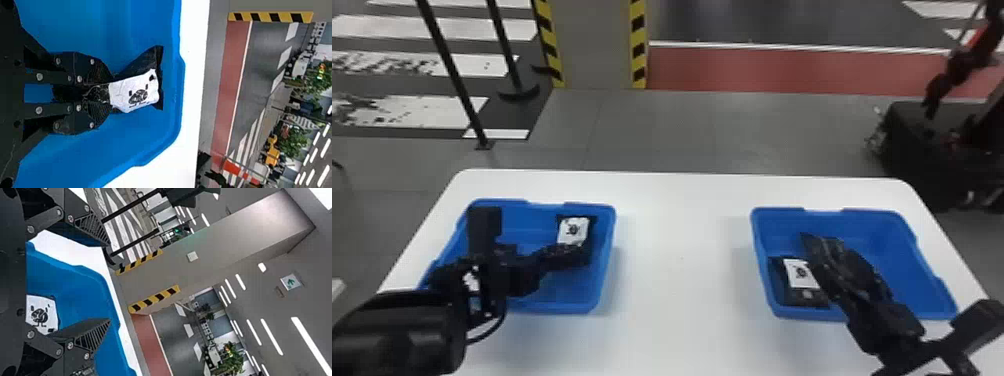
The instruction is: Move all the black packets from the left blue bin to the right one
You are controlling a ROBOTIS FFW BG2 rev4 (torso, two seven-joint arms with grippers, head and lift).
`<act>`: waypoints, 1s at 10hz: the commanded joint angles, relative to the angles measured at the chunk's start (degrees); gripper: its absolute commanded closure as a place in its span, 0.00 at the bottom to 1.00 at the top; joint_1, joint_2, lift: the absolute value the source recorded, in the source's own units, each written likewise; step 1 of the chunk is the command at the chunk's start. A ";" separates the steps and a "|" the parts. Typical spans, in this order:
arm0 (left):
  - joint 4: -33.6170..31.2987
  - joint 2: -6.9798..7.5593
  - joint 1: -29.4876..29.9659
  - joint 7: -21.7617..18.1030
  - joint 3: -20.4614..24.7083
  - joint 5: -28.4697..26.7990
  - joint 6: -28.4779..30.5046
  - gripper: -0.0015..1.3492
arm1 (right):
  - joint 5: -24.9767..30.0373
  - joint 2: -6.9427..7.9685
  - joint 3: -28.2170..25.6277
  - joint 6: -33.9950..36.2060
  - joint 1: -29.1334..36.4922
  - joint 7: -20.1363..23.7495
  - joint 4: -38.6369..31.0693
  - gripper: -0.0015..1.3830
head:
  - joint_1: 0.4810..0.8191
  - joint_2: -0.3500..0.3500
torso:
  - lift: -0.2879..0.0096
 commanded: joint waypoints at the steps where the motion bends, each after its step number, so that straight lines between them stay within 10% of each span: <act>1: -0.54 0.22 0.93 -2.95 0.61 0.10 -2.85 0.89 | -0.79 0.05 0.22 0.22 -0.13 0.06 0.00 0.27 | 0.63 0.50 | 0.60; 6: -28.81 -0.13 15.84 -12.18 2.28 4.32 1.79 0.89 | -1.32 0.05 1.28 4.86 -1.67 3.14 -0.56 0.28 | 0.63 0.46 | 0.60; 10: -31.62 -1.80 12.60 -16.40 -2.55 5.03 4.74 0.89 | -1.40 0.05 4.44 13.58 -5.89 7.80 -1.40 0.27 | 0.63 0.44 | 0.60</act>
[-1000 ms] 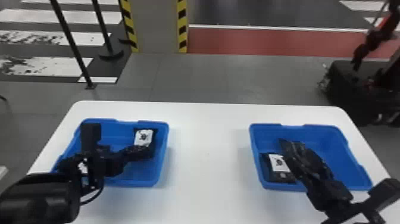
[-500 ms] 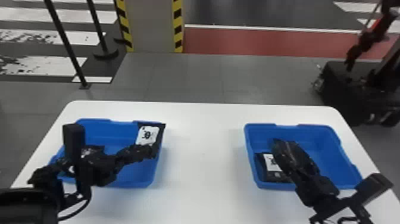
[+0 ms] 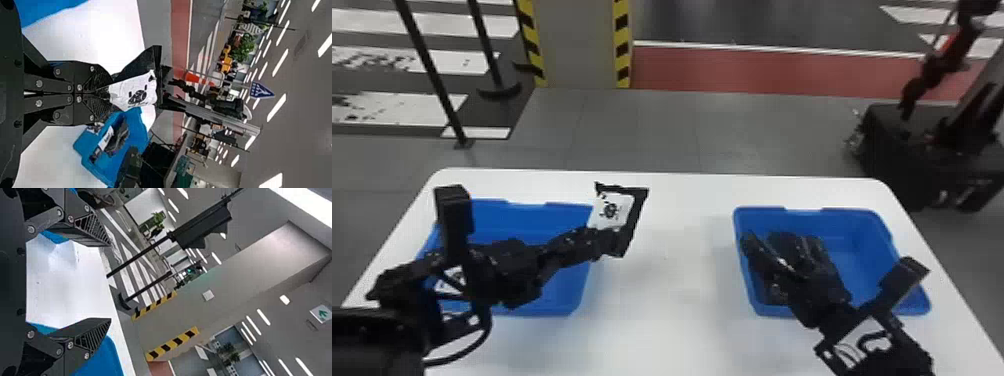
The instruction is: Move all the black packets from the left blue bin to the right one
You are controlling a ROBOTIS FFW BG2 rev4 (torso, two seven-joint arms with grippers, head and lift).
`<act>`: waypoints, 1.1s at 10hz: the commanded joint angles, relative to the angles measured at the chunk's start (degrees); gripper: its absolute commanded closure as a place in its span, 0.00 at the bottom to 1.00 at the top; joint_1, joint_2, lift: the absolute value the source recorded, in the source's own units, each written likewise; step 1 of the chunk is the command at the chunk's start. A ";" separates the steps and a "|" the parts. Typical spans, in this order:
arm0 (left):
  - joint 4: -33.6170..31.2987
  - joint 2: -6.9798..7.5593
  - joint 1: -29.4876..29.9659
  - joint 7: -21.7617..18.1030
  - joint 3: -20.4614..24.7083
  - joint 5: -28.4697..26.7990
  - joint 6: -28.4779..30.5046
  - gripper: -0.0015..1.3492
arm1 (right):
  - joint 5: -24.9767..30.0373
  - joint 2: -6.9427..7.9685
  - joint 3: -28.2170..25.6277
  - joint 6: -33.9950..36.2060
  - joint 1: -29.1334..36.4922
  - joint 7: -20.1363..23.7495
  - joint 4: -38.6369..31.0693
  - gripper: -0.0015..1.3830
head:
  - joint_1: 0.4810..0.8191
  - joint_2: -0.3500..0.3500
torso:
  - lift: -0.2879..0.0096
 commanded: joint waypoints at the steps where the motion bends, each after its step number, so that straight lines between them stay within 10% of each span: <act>1: 3.03 -0.23 -3.04 -0.11 -3.27 0.10 0.67 0.89 | -0.58 0.05 1.65 2.98 -1.51 1.05 -1.11 0.27 | 0.63 0.44 | 0.60; 9: 17.51 -2.87 -14.99 -2.13 -14.52 3.09 1.94 0.89 | -0.14 0.05 7.80 9.45 -6.15 3.34 -3.78 0.27 | 0.63 0.42 | 0.60; 11: 17.93 -3.05 -15.41 -2.31 -15.22 3.62 1.94 0.89 | 0.82 0.05 7.98 8.74 -6.99 3.34 -2.94 0.55 | 0.63 0.40 | 0.60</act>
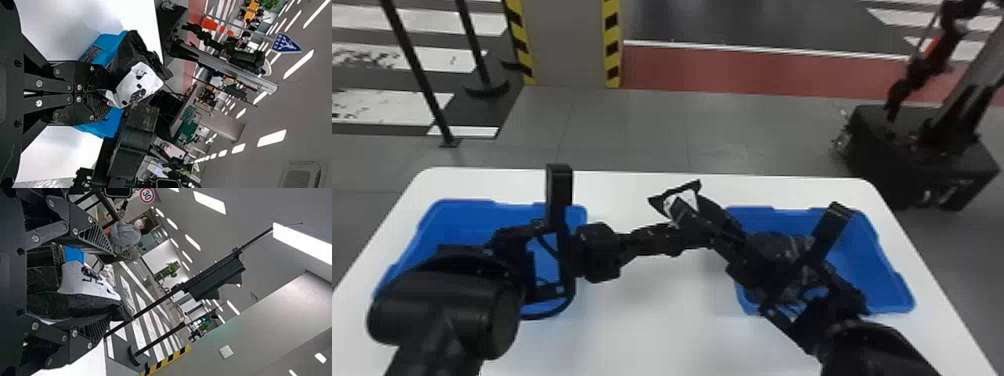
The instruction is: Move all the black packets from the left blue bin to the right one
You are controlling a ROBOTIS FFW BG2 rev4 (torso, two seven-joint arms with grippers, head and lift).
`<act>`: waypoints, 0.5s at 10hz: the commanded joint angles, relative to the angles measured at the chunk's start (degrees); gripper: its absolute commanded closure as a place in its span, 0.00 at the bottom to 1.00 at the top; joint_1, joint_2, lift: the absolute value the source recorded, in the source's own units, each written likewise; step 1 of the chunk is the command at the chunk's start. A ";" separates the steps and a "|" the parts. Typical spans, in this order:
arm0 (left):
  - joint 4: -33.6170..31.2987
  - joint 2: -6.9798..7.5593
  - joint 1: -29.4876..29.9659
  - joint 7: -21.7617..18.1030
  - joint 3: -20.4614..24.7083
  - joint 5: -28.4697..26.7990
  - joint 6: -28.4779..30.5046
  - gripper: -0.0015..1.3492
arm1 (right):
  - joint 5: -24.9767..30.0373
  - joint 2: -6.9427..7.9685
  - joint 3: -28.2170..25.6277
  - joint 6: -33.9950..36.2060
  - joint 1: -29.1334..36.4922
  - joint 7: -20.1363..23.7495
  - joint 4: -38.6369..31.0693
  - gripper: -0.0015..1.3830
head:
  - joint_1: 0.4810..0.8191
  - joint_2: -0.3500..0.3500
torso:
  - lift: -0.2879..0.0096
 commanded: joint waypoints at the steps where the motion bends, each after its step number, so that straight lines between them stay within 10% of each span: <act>1: 0.07 -0.10 -0.28 -0.17 -0.20 0.16 -0.05 0.89 | 1.14 0.06 -0.03 -0.86 -0.50 0.01 0.70 0.73 | 0.63 0.39 | 0.60; 2: 0.07 -0.10 -0.42 -0.17 -0.11 0.16 -0.05 0.89 | 3.51 0.06 -0.12 -2.83 -0.92 0.01 0.70 0.94 | 0.63 0.38 | 0.60; 5: 0.07 -0.10 -0.71 -0.17 0.06 0.16 -0.47 0.89 | 5.53 0.06 -0.12 -3.26 -2.60 2.03 2.25 0.93 | 0.63 0.38 | 0.60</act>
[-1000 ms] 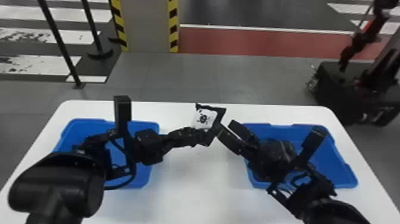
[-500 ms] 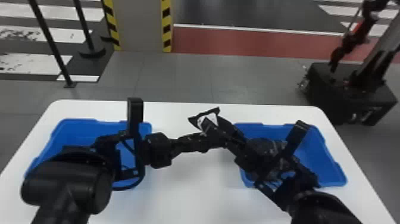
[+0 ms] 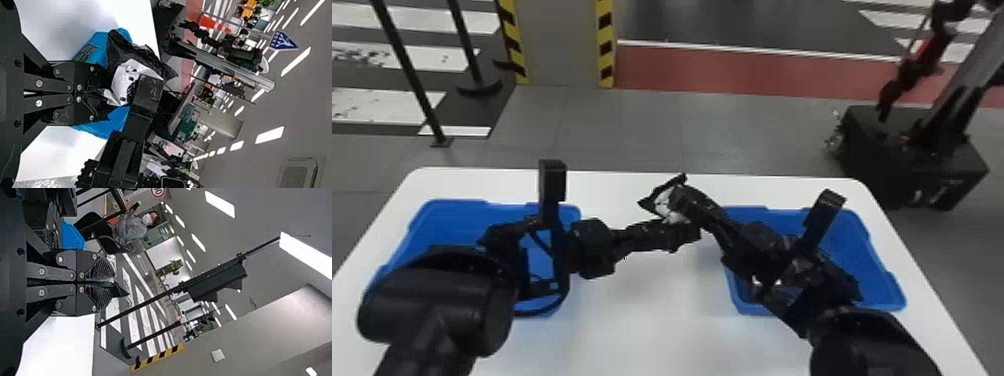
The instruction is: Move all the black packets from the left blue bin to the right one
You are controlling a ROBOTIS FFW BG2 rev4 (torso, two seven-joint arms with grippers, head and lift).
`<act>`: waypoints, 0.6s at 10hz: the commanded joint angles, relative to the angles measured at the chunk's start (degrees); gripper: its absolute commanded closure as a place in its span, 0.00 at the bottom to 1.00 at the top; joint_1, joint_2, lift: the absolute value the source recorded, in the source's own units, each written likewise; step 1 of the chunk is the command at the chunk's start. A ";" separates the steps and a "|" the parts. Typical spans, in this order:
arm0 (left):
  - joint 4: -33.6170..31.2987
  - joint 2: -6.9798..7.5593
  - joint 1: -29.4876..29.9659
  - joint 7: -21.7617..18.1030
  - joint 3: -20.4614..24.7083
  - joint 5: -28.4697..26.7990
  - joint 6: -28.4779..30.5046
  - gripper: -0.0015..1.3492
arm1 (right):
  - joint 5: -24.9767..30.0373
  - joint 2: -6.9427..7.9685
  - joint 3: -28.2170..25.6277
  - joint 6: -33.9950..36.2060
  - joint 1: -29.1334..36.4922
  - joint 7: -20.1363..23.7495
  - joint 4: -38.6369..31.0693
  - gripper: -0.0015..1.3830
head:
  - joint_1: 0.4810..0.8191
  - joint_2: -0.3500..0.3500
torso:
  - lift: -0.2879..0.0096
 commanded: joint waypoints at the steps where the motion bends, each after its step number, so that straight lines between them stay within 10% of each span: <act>1: 0.00 -0.08 0.01 0.00 0.30 -0.09 -0.23 0.89 | 0.05 0.05 -0.04 -0.78 -0.56 0.25 1.34 0.93 | 0.63 0.38 | 0.60; 6: 0.00 -0.69 1.83 3.52 2.23 0.26 -1.49 0.71 | 0.75 -0.26 -4.78 -6.69 -1.69 -1.07 3.73 0.93 | 0.63 0.37 | 0.60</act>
